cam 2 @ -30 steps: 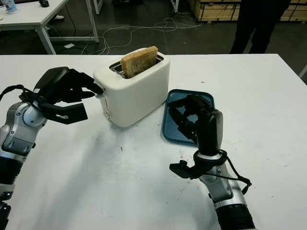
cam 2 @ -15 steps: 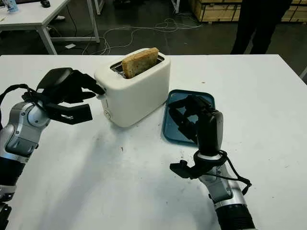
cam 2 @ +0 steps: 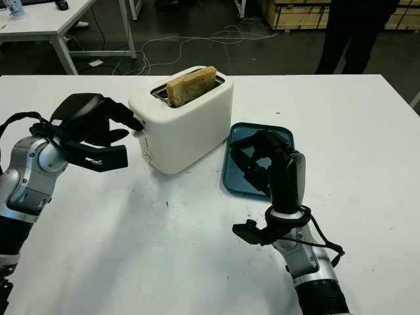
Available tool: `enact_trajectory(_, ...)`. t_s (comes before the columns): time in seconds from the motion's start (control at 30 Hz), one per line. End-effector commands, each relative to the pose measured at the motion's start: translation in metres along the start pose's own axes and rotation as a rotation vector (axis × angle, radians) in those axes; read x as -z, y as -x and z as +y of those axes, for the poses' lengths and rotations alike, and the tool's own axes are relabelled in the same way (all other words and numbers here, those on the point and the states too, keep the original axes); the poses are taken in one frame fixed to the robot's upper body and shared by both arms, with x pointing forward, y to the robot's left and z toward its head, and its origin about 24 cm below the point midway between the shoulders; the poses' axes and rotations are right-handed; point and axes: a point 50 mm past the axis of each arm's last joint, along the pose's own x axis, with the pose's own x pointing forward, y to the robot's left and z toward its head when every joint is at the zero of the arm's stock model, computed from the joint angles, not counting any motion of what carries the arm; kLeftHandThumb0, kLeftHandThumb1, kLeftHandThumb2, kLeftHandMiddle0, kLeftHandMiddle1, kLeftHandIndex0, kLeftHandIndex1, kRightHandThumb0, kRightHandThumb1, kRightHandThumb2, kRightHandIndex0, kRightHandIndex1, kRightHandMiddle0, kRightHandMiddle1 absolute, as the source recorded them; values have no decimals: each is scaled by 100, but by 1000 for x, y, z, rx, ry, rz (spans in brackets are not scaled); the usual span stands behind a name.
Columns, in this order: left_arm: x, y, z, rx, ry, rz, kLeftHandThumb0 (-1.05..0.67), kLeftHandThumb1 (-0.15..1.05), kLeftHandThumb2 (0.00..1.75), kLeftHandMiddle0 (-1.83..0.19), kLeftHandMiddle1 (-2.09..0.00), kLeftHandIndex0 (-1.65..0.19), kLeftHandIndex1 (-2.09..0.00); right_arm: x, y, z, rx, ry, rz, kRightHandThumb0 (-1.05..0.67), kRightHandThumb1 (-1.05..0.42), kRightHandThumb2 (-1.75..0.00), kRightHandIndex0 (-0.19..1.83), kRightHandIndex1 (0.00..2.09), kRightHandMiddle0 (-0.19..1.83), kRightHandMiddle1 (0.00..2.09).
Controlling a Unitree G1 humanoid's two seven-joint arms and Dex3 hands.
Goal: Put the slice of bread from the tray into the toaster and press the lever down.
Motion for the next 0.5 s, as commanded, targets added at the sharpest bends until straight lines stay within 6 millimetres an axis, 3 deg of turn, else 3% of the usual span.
enact_trajectory(0.0, -17, 17, -77, 178, 48, 56, -17, 82, 41, -83, -119, -92, 0, -1, -2, -6, 28, -14, -26, -43, -92, -12, 84, 161, 73, 129)
enact_trajectory(0.03, -23, 25, -108, 226, 84, 100, -19, 87, 33, -84, -97, -94, -1, 0, -2, -7, 24, -6, -29, -42, -92, -12, 84, 160, 73, 129)
enact_trajectory(0.1, -35, 40, -156, 290, 164, 159, -19, 91, 31, -86, -81, -105, -6, 1, -3, -10, 17, 4, -37, -42, -92, -12, 85, 157, 73, 129)
enact_trajectory(0.17, -41, 48, -176, 330, 211, 168, -21, 92, 36, -85, -79, -109, -7, 3, -4, -12, 13, 3, -47, -41, -92, -10, 86, 158, 73, 130)
enact_trajectory(0.3, -39, 45, -178, 325, 229, 193, -22, 92, 42, -86, -81, -108, -6, 8, -6, -16, 4, 9, -50, -43, -92, -11, 87, 158, 74, 127)
enact_trajectory(0.47, -34, 40, -173, 305, 224, 196, -23, 92, 41, -79, -103, -111, -6, 9, -6, -13, -10, 5, -58, -44, -92, -11, 87, 157, 75, 122)
